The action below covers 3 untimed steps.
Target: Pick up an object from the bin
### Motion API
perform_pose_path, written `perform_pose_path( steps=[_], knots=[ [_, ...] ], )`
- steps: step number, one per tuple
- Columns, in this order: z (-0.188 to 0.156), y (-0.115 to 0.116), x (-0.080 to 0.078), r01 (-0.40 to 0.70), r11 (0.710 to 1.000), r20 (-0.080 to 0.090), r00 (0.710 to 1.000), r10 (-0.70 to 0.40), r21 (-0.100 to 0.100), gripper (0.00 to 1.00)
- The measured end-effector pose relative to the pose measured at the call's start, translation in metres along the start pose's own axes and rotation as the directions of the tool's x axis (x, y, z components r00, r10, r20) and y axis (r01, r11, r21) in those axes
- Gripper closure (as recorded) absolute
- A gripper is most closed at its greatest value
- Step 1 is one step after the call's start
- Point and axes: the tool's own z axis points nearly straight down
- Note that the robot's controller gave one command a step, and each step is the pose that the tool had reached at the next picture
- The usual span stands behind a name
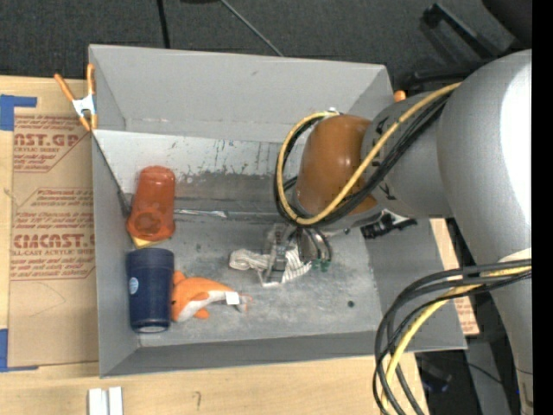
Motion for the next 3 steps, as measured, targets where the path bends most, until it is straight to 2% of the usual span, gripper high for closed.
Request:
perform_pose_path(
  steps=[2,3],
  knots=[
    [-0.008,0.0,0.002,0.0,1.0,-0.006,1.0,0.0,0.001,1.0],
    [-0.029,0.0,0.003,0.0,1.0,-0.01,1.0,0.0,0.001,1.0]
  ],
)
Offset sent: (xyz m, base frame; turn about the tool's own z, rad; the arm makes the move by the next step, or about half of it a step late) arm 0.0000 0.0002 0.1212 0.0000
